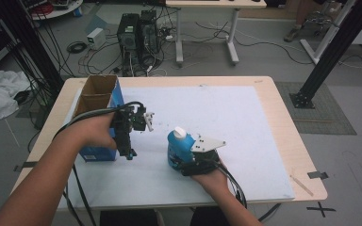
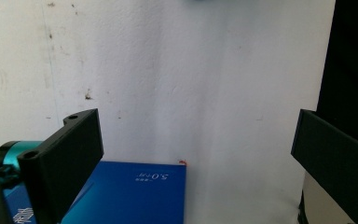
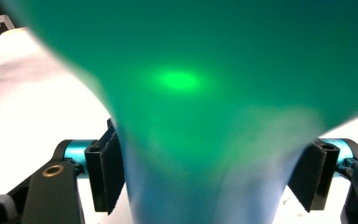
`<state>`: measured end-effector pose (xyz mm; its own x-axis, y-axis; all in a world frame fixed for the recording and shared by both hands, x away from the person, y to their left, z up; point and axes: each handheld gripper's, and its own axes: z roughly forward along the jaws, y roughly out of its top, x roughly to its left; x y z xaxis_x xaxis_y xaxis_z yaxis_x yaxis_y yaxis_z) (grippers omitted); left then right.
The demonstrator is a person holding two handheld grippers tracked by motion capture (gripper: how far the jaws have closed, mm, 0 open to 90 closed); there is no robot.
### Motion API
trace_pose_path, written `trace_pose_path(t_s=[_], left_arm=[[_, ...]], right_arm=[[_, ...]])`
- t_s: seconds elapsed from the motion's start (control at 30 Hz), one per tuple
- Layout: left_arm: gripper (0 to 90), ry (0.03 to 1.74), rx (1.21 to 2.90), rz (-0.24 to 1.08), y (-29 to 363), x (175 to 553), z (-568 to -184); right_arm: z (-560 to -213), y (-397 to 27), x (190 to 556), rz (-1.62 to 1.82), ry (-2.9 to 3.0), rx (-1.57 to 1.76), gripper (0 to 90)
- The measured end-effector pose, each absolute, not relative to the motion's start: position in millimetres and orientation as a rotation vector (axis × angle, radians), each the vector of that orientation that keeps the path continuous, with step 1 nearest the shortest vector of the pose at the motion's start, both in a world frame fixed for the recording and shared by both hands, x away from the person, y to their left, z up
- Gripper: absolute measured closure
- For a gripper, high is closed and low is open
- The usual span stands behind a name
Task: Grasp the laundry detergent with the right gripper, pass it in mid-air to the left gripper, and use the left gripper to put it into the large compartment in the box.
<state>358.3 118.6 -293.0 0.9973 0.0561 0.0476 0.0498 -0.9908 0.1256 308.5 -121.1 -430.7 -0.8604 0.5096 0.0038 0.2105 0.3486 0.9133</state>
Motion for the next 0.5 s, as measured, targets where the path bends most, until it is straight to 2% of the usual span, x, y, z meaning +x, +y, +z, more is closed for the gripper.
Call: trace_pose_path(t_s=[0.5], left_arm=[[2.1,0.082,3.021,0.081,119.5,358.8,-293.4]], right_arm=[[-432.8,-119.8,306.8,1.532,2.297,0.638,32.8]])
